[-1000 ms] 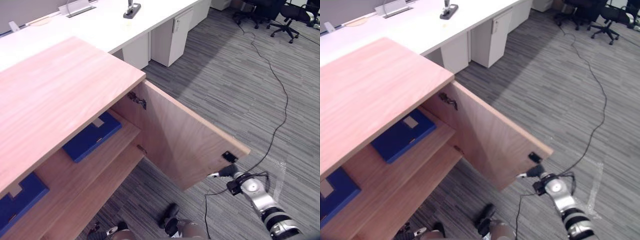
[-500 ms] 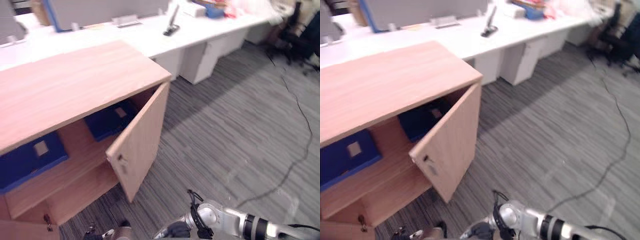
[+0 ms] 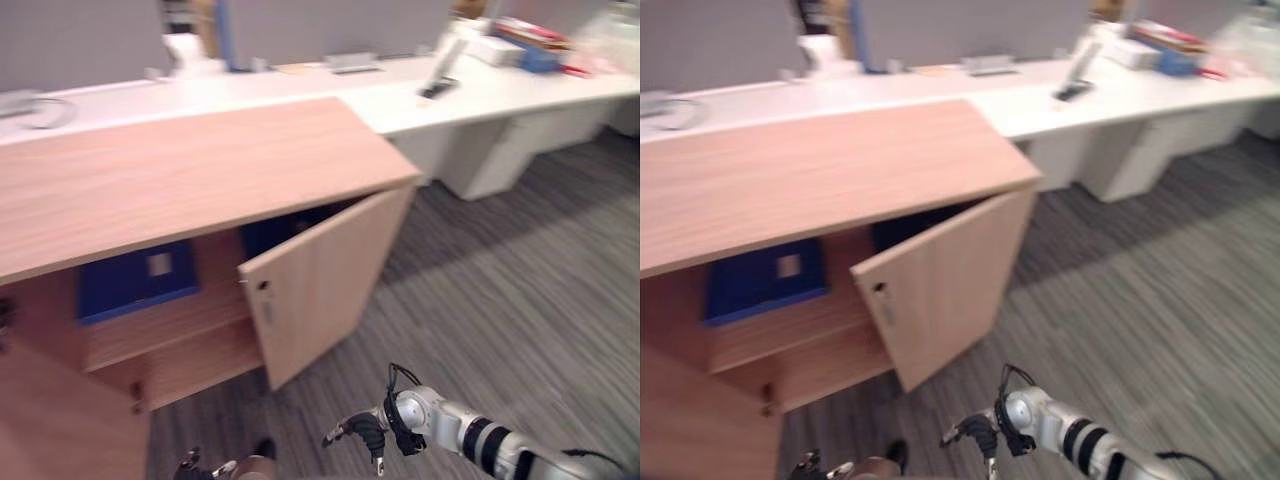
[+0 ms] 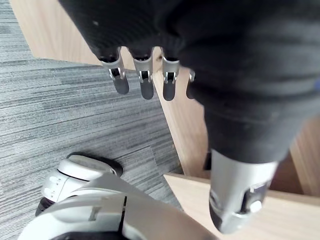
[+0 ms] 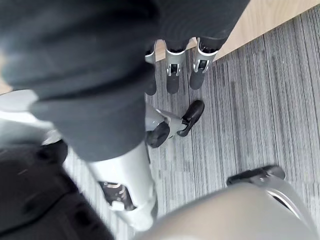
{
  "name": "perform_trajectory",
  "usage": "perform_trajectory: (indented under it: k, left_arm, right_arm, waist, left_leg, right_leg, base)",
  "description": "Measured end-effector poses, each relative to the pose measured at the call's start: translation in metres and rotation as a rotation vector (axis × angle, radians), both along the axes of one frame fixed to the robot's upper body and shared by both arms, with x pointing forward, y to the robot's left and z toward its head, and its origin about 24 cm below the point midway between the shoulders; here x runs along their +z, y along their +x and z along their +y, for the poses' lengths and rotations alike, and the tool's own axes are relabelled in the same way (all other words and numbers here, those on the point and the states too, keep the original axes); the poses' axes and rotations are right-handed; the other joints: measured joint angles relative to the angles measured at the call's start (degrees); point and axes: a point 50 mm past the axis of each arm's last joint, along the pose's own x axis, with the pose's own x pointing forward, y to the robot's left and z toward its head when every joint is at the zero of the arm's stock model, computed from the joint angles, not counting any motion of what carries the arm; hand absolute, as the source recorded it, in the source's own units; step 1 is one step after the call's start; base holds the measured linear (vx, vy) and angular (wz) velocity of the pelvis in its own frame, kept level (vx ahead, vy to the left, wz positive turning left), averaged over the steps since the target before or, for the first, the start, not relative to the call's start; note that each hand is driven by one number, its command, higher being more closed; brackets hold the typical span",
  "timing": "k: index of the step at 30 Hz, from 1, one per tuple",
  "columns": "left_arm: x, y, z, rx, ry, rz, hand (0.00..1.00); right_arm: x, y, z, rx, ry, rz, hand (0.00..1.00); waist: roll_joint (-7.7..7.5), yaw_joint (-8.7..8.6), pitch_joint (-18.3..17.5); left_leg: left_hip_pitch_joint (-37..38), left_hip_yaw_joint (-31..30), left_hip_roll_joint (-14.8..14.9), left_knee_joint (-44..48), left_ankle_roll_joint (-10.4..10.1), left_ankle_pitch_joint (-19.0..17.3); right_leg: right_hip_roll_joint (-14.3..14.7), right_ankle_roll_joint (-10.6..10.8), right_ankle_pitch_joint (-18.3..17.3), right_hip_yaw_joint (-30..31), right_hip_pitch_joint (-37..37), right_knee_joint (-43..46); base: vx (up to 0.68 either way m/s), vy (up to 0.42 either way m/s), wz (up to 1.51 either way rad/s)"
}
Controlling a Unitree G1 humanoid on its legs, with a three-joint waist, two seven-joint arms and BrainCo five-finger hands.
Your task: Walk over to the cabinet, pick up the folder, carry it to the office cabinet, place the folder inside the office cabinet, then close the office cabinet door
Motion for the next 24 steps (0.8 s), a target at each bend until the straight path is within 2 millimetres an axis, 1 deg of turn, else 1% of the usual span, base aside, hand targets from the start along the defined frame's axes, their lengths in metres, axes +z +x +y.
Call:
perform_trajectory:
  k: [1,2,3,4,5,6,7,8,9,10,11,12,13,14,15,16,17,18,19,20,21,22,23,24]
  left_arm:
    - [-0.001,0.002,-0.004,-0.031,-0.003,0.006,0.0]
    - [-0.002,0.005,-0.005,-0.054,-0.003,0.01,0.0]
    - [-0.002,0.007,-0.005,-0.074,0.003,0.013,0.0]
    - [-0.001,0.011,-0.003,-0.103,0.012,0.016,0.0]
    - [0.0,0.015,-0.002,-0.138,0.019,0.014,0.0]
    - [0.0,0.017,-0.001,-0.151,0.022,0.018,0.0]
    - [-0.001,0.017,-0.003,-0.148,0.017,0.02,0.0]
    - [-0.002,0.013,-0.005,-0.11,0.002,0.02,0.0]
    - [-0.003,0.011,-0.006,-0.082,-0.009,0.023,0.0]
    - [-0.004,0.009,-0.008,-0.028,-0.028,0.027,0.0]
    - [-0.005,0.007,-0.008,0.046,-0.054,0.02,0.0]
    - [-0.005,0.006,-0.006,0.082,-0.062,0.015,0.0]
    - [-0.004,0.005,-0.004,0.128,-0.077,0.01,0.0]
    - [-0.002,0.014,0.0,0.173,-0.091,-0.027,0.0]
    - [-0.001,0.019,0.001,0.189,-0.096,-0.046,0.0]
    - [0.002,0.03,0.003,0.201,-0.103,-0.077,0.0]
    - [0.003,0.035,0.002,0.2,-0.108,-0.09,0.0]
    - [0.003,0.034,0.002,0.2,-0.11,-0.088,0.0]
    - [0.001,0.028,0.001,0.207,-0.116,-0.072,0.0]
    - [0.0,0.026,-0.001,0.205,-0.123,-0.065,0.0]
    - [-0.001,0.024,0.0,0.218,-0.13,-0.061,0.0]
    - [-0.001,0.023,0.002,0.224,-0.132,-0.059,0.0]
    - [-0.002,0.021,0.003,0.235,-0.138,-0.052,0.0]
    - [-0.004,0.015,0.005,0.291,-0.161,-0.04,0.0]
  right_arm:
    - [-0.008,0.0,0.0,-0.127,0.021,0.005,0.0]
    - [-0.014,0.001,0.0,-0.262,0.043,0.0,0.0]
    - [-0.017,0.001,-0.002,-0.338,0.052,0.003,0.0]
    - [-0.022,0.001,-0.008,-0.457,0.059,0.018,0.0]
    - [-0.032,-0.003,-0.018,-0.66,0.063,0.069,0.0]
    - [-0.041,-0.012,-0.029,-0.864,0.053,0.126,0.0]
    - [-0.047,-0.02,-0.036,-0.961,0.039,0.156,0.0]
    - [-0.056,-0.037,-0.047,-1.125,0.006,0.203,0.0]
    - [-0.058,-0.042,-0.048,-1.187,0.004,0.216,0.0]
    - [-0.064,-0.057,-0.055,-1.281,-0.02,0.247,0.0]
    - [-0.068,-0.073,-0.059,-1.368,-0.042,0.29,0.0]
    - [-0.068,-0.073,-0.06,-1.423,-0.023,0.297,0.0]
    - [-0.069,-0.075,-0.058,-1.48,-0.01,0.304,0.0]
    - [-0.069,-0.077,-0.061,-1.565,0.012,0.309,0.0]
    - [-0.07,-0.078,-0.064,-1.599,0.016,0.31,0.0]
    - [-0.069,-0.078,-0.067,-1.652,0.031,0.303,0.0]
    - [-0.069,-0.08,-0.07,-1.687,0.034,0.305,0.0]
    - [-0.069,-0.081,-0.072,-1.688,0.033,0.304,0.0]
    - [-0.069,-0.081,-0.073,-1.688,0.03,0.301,0.0]
    - [-0.068,-0.077,-0.074,-1.695,0.039,0.297,0.0]
    - [-0.068,-0.075,-0.071,-1.706,0.051,0.302,0.0]
    - [-0.068,-0.073,-0.068,-1.72,0.071,0.31,0.0]
    - [-0.067,-0.071,-0.067,-1.734,0.082,0.314,0.0]
    - [-0.067,-0.069,-0.067,-1.762,0.098,0.327,0.0]
  waist:
    - [1.49,-0.18,0.2]
    - [1.68,-0.74,0.1]
    - [1.6,-1.04,0.0]
    - [1.28,-1.34,0.2]
    - [0.57,-1.56,0.5]
    - [-0.16,-1.67,0.5]
    - [0.22,-1.35,0.5]
    - [1.08,-0.42,0.1]
    - [1.56,-0.5,0.4]
    - [2.45,-0.71,0.1]
    - [2.76,-0.45,0.2]
    - [2.9,-0.31,0.2]
    - [2.04,-0.63,0.8]
    - [1.14,-1.18,1.9]
    - [0.69,-1.42,2.4]
    - [0.33,-1.58,3.7]
    - [0.13,-2.03,4.2]
    - [0.34,-2.23,4.3]
    - [0.97,-2.38,4.3]
    - [1.53,-2.06,4.9]
    - [1.05,-1.93,5.1]
    - [0.65,-1.87,5.2]
    - [0.63,-1.87,5.2]
    - [0.62,-1.57,5.1]
  left_leg:
    - [-0.1,-5.0,-1.0,1.7,0.2,-0.2]
    - [-1.3,-10.7,-2.5,2.9,-0.1,-0.4]
    - [-2.2,-13.3,-3.5,3.6,-0.1,-0.4]
    - [-3.0,-16.9,-5.1,4.2,-0.3,-0.3]
    - [-3.8,-19.9,-7.1,4.9,-0.7,-0.1]
    - [-4.1,-23.7,-9.4,5.9,-1.2,-0.2]
    - [-3.8,-25.4,-9.6,5.8,-1.7,-0.2]
    - [-3.9,-27.7,-8.5,4.3,-2.3,0.1]
    - [-4.2,-28.2,-8.1,4.3,-2.5,0.3]
    - [-6.3,-28.3,-7.6,6.5,-2.5,0.2]
    - [-6.9,-29.3,-6.8,6.2,-4.2,0.4]
    - [-6.7,-29.9,-6.4,5.2,-5.2,1.1]
    - [-6.7,-29.5,-6.0,3.3,-5.5,3.2]
    - [-7.3,-23.9,-5.9,2.1,-3.2,5.4]
    - [-8.0,-19.5,-5.7,2.1,-0.3,5.5]
    - [-10.9,-7.9,-3.6,4.4,4.5,4.4]
    - [-14.1,3.8,-1.2,10.0,4.8,3.2]
    - [-15.2,9.3,-0.2,13.8,4.4,2.4]
    - [-15.1,17.3,1.0,16.5,4.7,-0.6]
    - [-14.8,18.6,0.0,16.0,6.1,-1.1]
    - [-14.6,18.4,-0.9,15.2,6.1,-1.1]
    - [-14.6,17.4,-3.0,13.7,6.6,-0.7]
    - [-14.5,16.9,-4.0,13.0,6.8,-0.6]
    - [-13.0,16.0,-6.2,9.5,6.9,0.5]
  right_leg:
    - [1.8,-1.2,-2.3,6.9,-1.7,3.6]
    - [5.8,1.9,-6.2,14.8,-1.3,-0.9]
    - [7.6,3.8,-7.2,18.8,-0.7,-4.0]
    - [9.5,5.2,-8.1,23.5,0.7,-8.9]
    - [9.6,5.4,-8.1,25.1,2.4,-15.2]
    - [9.2,7.3,-6.6,23.8,3.6,-17.5]
    - [8.9,7.2,-7.0,21.2,4.4,-17.6]
    - [9.5,6.5,-7.3,17.8,5.2,-18.4]
    - [9.8,6.2,-7.3,16.3,5.8,-19.0]
    - [10.9,5.6,-7.4,13.1,6.5,-19.7]
    - [12.2,5.2,-7.6,10.9,7.2,-19.9]
    - [12.9,5.0,-7.8,10.0,7.7,-20.2]
    - [13.0,4.8,-7.9,7.3,8.8,-21.1]
    - [12.1,4.8,-7.9,3.3,10.9,-22.1]
    - [11.5,4.9,-7.9,1.0,11.4,-22.4]
    - [10.9,4.9,-7.9,-3.3,13.3,-22.9]
    - [10.4,4.9,-7.9,-7.1,14.9,-23.6]
    - [10.1,4.9,-7.9,-8.6,15.8,-23.8]
    - [9.9,5.1,-8.0,-10.3,17.1,-23.7]
    - [9.5,5.6,-8.4,-11.0,17.9,-23.1]
    - [8.9,5.5,-8.3,-11.0,17.9,-23.2]
    - [7.9,5.4,-8.2,-11.1,18.0,-23.6]
    - [7.4,5.2,-8.1,-11.1,18.0,-23.6]
    - [6.2,4.5,-7.4,-11.0,18.3,-23.6]
  base:
    - [0.1,-0.007,2.27]
    - [0.09,-0.062,2.41]
    - [0.05,-0.148,2.35]
    - [-0.03,-0.21,2.26]
    - [-0.11,-0.276,2.59]
    - [-0.13,-0.247,2.23]
    - [-0.13,-0.241,1.74]
    - [-0.07,-0.199,1.1]
    - [-0.06,-0.232,1.17]
    - [-0.02,-0.233,1.02]
    - [0.0,-0.243,0.91]
    - [0.05,-0.275,0.82]
    - [0.07,-0.253,1.16]
    - [0.07,-0.207,1.4]
    - [0.05,-0.122,1.67]
    - [0.05,-0.091,1.66]
    - [0.08,-0.074,1.57]
    - [0.14,-0.035,1.31]
    - [0.27,0.044,1.04]
    - [0.27,0.063,0.88]
    - [0.28,0.1,0.73]
    - [0.15,0.078,0.5]
    - [0.17,0.099,0.68]
    - [0.12,0.072,0.45]
